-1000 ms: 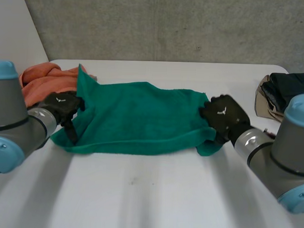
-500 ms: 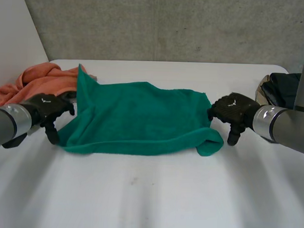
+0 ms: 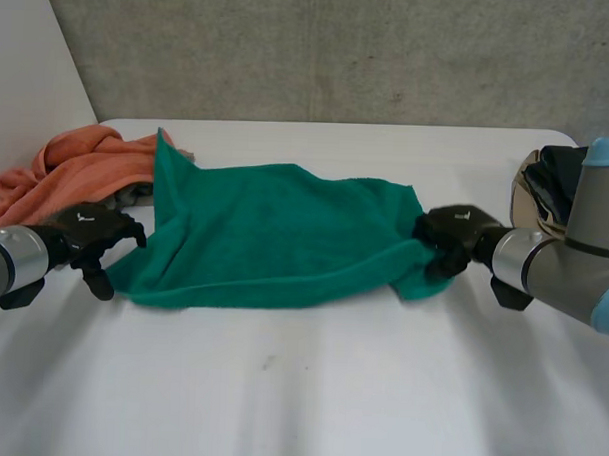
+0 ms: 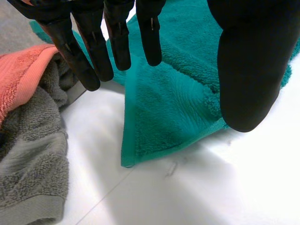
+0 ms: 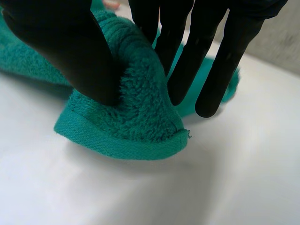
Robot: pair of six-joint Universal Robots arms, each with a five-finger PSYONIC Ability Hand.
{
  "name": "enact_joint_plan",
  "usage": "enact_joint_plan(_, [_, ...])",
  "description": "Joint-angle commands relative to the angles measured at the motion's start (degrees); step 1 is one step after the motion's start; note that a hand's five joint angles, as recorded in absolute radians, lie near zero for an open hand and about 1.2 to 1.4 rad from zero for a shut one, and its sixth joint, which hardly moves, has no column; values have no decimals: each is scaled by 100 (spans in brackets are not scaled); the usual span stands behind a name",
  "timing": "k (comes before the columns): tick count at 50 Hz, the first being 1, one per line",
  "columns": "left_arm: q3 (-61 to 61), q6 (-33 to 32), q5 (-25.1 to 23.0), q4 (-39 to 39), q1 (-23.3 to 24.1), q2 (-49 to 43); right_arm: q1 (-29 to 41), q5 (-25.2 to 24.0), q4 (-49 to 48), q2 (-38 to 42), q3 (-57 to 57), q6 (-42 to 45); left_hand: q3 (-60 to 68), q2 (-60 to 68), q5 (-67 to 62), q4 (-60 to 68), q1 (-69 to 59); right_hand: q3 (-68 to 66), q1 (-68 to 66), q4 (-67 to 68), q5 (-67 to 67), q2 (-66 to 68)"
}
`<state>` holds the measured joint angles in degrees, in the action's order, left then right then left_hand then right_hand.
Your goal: Fold the laundry.
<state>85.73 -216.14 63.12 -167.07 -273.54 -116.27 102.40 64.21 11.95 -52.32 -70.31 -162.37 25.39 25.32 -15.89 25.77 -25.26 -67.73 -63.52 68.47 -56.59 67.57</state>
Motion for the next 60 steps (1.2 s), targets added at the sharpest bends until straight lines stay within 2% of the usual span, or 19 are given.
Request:
enact_joint_plan(1, [137, 36, 7, -62, 29, 25, 184, 57, -167, -1190, -149, -84, 366, 374, -317, 328, -379, -1227, -1648, 1153, -1341, 1243])
enact_joint_plan(9, [295, 299, 218, -501, 134, 43, 473, 118, -185, -2378, -141, -233, 433, 440, -383, 395, -446, -1227, -1648, 1153, -1341, 1243])
enact_joint_plan(14, [365, 405, 367, -590, 363, 8, 886, 478, -176, -2696, 158, -286, 450, 457, -400, 412, -463, -1227, -1648, 1153, -1341, 1243])
enact_joint_plan(24, [471, 572, 438, -686, 828, -212, 1660, 1471, -36, -2573, 1185, -67, 232, 240, -183, 194, -245, -1227, -1648, 1153, -1341, 1243])
enact_joint_plan(34, [383, 1179, 446, -643, 1198, -326, 2038, 1920, 219, -2283, 2012, -198, -660, -653, 710, -698, 648, -1227, -1648, 1153, -1341, 1243])
enact_joint_plan(42, [208, 1705, 657, -713, 1804, -370, 2416, 2236, 202, -2221, 2276, -330, -660, -653, 710, -698, 648, -1227, -1648, 1153, -1341, 1243])
enact_joint_plan(50, [-249, 2593, 1316, -915, 2664, -537, 2636, 2351, 185, -2248, 2382, -567, -1064, -1056, 1113, -1102, 1051, -1227, -1648, 1153, -1341, 1243])
enact_joint_plan(56, [-688, 2919, 1694, -915, 3298, -809, 2663, 2421, 185, -2283, 2434, -778, -1048, -1040, 1097, -1086, 1035, -1227, -1648, 1153, -1341, 1243])
enact_joint_plan(58, [-882, 3059, 1913, -889, 3518, -967, 2654, 2456, 185, -2309, 2443, -858, -345, -338, 395, -383, 332, -1227, -1648, 1153, -1341, 1243])
enact_joint_plan(59, [-1022, 3173, 2167, -880, 3649, -1064, 2628, 2465, 176, -2327, 2435, -893, 1524, 1532, -1475, 1486, -1537, -1227, -1648, 1153, -1341, 1243])
enact_joint_plan(60, [-1101, 3218, 2282, -871, 3685, -1108, 2610, 2474, 176, -2335, 2426, -902, 2426, 2433, -2376, 2388, -2438, -1227, -1648, 1153, -1341, 1243])
